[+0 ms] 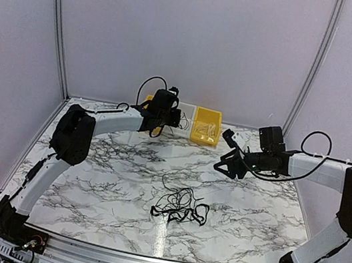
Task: Untangle the cables
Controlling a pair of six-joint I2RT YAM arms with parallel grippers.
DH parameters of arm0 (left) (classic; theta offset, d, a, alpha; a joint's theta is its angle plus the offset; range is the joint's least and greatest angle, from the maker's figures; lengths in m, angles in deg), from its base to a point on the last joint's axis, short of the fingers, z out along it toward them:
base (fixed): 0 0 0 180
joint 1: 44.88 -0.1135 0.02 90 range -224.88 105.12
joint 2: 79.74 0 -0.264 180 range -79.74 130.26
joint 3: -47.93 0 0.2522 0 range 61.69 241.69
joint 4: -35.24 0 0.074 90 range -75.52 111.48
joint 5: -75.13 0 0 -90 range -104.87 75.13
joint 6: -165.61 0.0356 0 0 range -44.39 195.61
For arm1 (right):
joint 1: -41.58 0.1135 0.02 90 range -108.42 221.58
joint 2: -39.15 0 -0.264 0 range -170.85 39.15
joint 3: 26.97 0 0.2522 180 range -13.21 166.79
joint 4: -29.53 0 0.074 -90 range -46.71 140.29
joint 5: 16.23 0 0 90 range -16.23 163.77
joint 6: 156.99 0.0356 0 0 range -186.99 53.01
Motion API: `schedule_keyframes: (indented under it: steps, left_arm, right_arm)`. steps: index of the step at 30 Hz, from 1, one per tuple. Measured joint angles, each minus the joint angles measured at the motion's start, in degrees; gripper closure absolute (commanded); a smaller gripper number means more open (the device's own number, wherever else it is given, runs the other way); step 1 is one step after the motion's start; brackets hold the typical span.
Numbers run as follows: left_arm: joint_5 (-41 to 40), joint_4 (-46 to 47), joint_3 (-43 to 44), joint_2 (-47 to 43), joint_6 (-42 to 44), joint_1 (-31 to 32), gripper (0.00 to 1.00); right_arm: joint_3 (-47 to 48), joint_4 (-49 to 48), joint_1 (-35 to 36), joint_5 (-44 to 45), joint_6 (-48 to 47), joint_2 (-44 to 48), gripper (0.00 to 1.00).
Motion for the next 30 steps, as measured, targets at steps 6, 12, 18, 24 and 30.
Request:
schedule_keyframes:
  steps: [6, 12, 18, 24, 30]
  left_arm:
    - [1.2, 0.7, -6.3, -4.4, 0.3, -0.4, 0.47]
    - [1.7, -0.7, -8.5, -9.2, -1.3, -1.3, 0.45]
    - [4.6, -3.5, -5.7, -8.6, -2.8, -2.8, 0.50]
    - [7.0, -4.8, -1.4, -5.2, -3.1, -3.3, 0.56]
    - [8.5, -5.2, 1.5, -1.2, -3.1, -3.2, 0.59]
  right_arm:
    - [0.7, 0.9, 0.0, -0.2, -0.4, -0.4, 0.44]
    - [0.8, 1.3, 0.0, -0.7, -0.5, -0.5, 0.44]
    - [0.9, 1.6, 0.0, -0.9, -0.5, -0.9, 0.44]
    - [0.9, 1.7, 0.0, -0.9, -0.5, -1.1, 0.44]
    - [1.0, 1.8, 0.0, -0.9, -0.5, -1.4, 0.44]
